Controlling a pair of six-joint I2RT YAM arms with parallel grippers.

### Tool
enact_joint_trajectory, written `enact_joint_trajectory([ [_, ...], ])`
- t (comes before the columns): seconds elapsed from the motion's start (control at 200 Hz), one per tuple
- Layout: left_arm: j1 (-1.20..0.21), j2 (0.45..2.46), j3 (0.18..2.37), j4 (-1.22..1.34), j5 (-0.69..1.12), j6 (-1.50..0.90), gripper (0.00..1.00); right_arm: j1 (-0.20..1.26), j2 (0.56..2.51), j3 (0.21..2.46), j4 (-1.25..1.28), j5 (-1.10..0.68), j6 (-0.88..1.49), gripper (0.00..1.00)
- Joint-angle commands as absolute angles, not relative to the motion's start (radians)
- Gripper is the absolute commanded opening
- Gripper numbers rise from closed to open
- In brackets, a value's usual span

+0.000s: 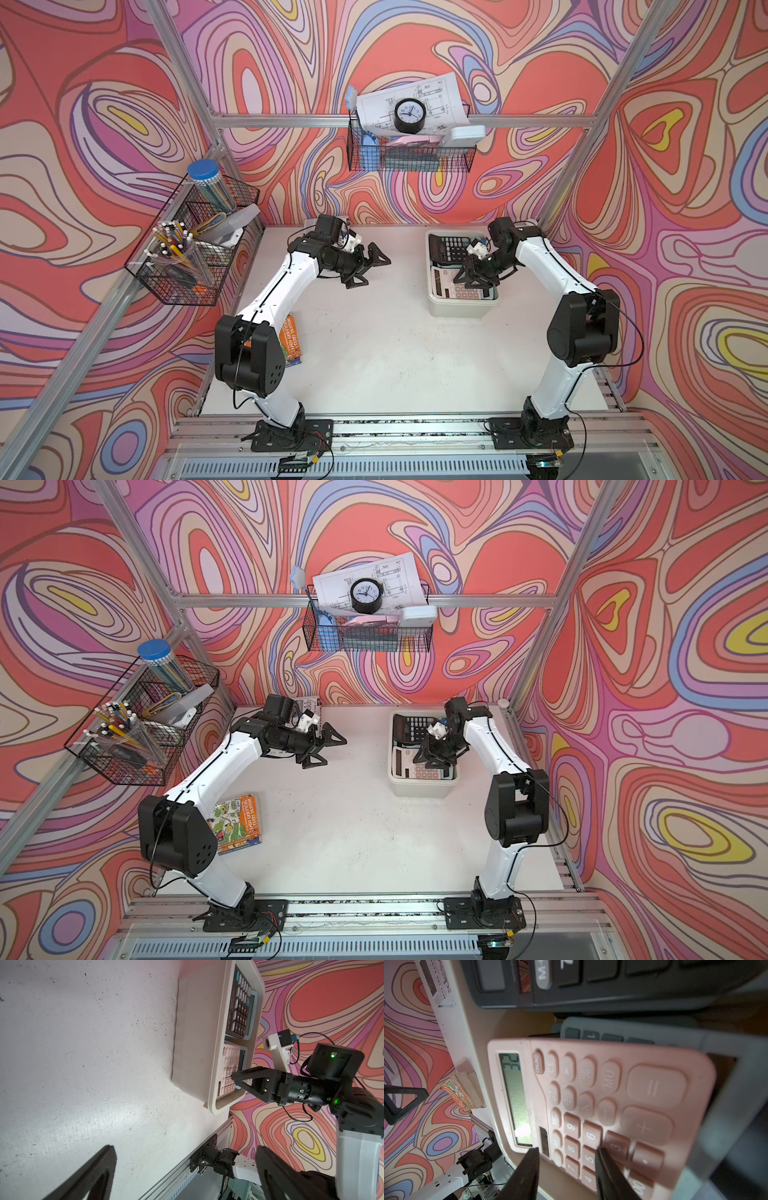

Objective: Put the calculator in the storage box
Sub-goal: Adjust the calculator in the storage box, then reset both arms

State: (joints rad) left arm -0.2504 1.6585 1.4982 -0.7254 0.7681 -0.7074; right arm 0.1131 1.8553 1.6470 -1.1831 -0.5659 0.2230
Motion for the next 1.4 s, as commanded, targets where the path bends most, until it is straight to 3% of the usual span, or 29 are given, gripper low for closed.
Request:
enact_joint_trajectory([
  [0.0,-0.265,1.616,1.516,-0.737,0.739,-0.69,0.99,0.125,1.852,1.703,-1.196,-0.563,0.23,0.46],
  [0.29,-0.375,1.583,1.608,-0.828,0.606,-0.632,0.99,0.129,1.744,1.728,-1.126,-0.641,0.298,0.49],
  [0.466,-0.445,1.534,1.627,-0.854,0.497,-0.623,0.98,0.136,1.663,1.714,-1.085,-0.661,0.335,0.57],
  [0.606,-0.514,1.47,1.622,-0.872,0.399,-0.6,0.99,0.137,1.593,1.712,-1.066,-0.645,0.341,0.72],
  [0.696,-0.55,1.428,1.598,-0.872,0.347,-0.584,0.99,0.137,1.537,1.695,-1.057,-0.627,0.337,0.98],
  [0.966,-0.634,1.266,1.433,-0.823,0.199,-0.526,0.98,0.138,1.269,1.426,-0.881,-0.49,0.325,0.98],
  [1.397,-0.681,0.79,0.77,-0.461,0.13,-0.46,0.98,0.14,0.788,0.796,-0.46,-0.401,0.29,0.98],
])
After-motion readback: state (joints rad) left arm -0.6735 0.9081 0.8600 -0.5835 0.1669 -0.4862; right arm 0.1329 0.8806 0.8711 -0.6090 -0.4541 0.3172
